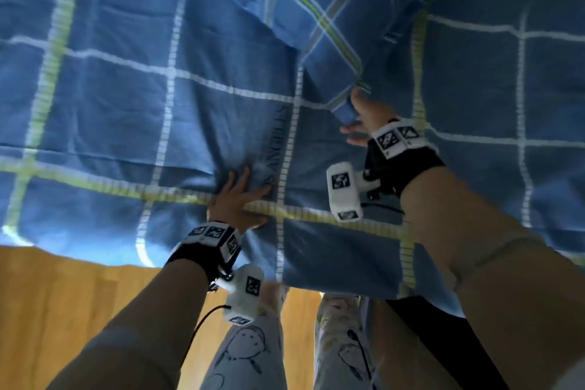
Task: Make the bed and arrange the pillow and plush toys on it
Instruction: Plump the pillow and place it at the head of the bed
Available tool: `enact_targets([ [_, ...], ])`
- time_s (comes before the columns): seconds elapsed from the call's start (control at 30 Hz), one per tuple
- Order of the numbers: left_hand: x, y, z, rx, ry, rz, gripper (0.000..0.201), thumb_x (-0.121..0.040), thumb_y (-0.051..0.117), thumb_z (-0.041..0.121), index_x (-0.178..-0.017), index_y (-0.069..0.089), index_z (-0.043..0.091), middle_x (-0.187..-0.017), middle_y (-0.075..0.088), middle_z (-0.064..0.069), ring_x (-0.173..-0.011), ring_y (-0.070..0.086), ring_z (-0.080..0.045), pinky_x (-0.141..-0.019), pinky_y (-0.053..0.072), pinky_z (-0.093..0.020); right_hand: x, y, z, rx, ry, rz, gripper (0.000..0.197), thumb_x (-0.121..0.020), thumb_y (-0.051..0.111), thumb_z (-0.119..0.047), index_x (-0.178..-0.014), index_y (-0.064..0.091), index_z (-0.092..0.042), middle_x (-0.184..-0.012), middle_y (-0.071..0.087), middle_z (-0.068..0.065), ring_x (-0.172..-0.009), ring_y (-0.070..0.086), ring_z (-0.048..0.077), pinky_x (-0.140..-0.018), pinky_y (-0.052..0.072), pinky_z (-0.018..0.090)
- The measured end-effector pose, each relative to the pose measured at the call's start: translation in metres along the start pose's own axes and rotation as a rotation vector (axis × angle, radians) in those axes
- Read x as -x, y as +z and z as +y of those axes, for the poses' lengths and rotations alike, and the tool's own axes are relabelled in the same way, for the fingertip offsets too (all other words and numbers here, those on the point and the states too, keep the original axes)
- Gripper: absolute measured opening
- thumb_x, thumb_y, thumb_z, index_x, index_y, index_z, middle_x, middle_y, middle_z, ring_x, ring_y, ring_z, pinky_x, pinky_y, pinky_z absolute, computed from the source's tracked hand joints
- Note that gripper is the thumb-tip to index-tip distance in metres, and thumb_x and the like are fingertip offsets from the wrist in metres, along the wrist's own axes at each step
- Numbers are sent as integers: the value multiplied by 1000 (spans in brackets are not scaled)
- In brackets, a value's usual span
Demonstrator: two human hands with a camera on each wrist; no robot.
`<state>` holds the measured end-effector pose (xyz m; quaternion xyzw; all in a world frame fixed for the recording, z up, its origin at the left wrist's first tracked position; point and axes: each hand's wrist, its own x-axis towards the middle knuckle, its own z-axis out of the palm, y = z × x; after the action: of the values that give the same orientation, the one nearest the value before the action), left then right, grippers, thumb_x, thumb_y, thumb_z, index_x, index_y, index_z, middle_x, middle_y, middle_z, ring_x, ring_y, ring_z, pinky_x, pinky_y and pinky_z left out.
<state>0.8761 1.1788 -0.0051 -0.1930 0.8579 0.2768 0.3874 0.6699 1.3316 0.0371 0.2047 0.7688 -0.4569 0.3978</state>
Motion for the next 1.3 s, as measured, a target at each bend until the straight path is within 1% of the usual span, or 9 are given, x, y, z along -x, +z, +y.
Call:
enact_targets([
  [0.17, 7, -8, -24, 264, 60, -4, 65, -82, 68, 15, -139, 40, 29, -158, 5, 4, -147, -1, -17, -120, 15, -35, 6, 14, -4, -14, -25, 93, 43, -97, 43, -36, -130, 49, -9, -124, 59, 15, -78, 62, 19, -60, 50, 26],
  [0.3, 16, -15, -23, 378, 7, -23, 58, -83, 65, 10, -137, 45, 22, -158, 11, 2, -147, 8, -14, -118, 21, -35, 24, 0, 6, -9, -90, 63, 37, -98, 40, -31, -123, 51, -5, -90, 57, 10, -62, 52, 12, -57, 42, 23],
  [0.43, 27, -19, -11, 432, -76, -38, 58, -84, 65, 21, -137, 43, 26, -158, 7, 6, -147, 11, -19, -120, 14, -44, 49, -14, 7, 113, -251, 16, 26, -98, 43, -28, -75, 52, -18, -66, 51, 1, -43, 55, 1, -46, 42, 12],
  [0.53, 34, -21, 0, 556, -173, -22, 60, -81, 67, 30, -137, 45, 26, -156, 22, -1, -145, 20, -23, -120, 14, -46, 70, -23, 3, 170, -373, 28, 33, -96, 48, -24, -63, 47, -19, -48, 52, -5, -32, 50, -3, -44, 41, 9],
  [0.8, 69, -57, 96, 1307, -159, 68, 49, -95, 47, 26, -140, 37, 12, -148, 38, -11, -130, 43, -27, -102, 42, -40, 127, -72, 46, 298, -412, -121, 36, -95, 48, -22, -61, 53, -15, -52, 52, 0, -61, 53, 21, -79, 46, 43],
  [0.93, 84, -67, 153, 1304, -76, -158, 27, -94, 47, 27, -110, 58, 8, -109, 61, -9, -83, 61, -18, -48, 55, -22, 146, -94, 86, 260, -380, -161, 40, -96, 48, -14, -56, 48, -16, -46, 49, -4, -44, 50, 1, -61, 43, 18],
  [1.03, 90, -49, 181, 1218, -70, -250, 24, -90, 55, 33, -86, 61, 10, -75, 70, -5, -66, 67, -17, -49, 55, -22, 157, -99, 106, 213, -371, -192, 38, -95, 48, -12, -57, 48, -15, -46, 51, -5, -38, 49, -6, -49, 38, 4],
  [1.17, 91, -35, 198, 1303, -55, -61, 22, -93, 52, 15, -72, 51, 9, -37, 60, 0, -32, 56, -3, -38, 48, -13, 162, -100, 104, 169, -379, -218, 33, -95, 47, -8, -62, 50, -9, -51, 48, 3, -35, 48, -5, -47, 39, 4],
  [1.3, 106, -41, 195, 1207, -3, 36, 27, -95, 47, 8, -68, 43, 12, -27, 48, 1, -24, 46, 1, -34, 42, -11, 164, -107, 82, 222, -402, -286, 14, -93, 52, -13, -87, 60, -3, -60, 54, 4, -41, 52, -5, -55, 46, 12],
])
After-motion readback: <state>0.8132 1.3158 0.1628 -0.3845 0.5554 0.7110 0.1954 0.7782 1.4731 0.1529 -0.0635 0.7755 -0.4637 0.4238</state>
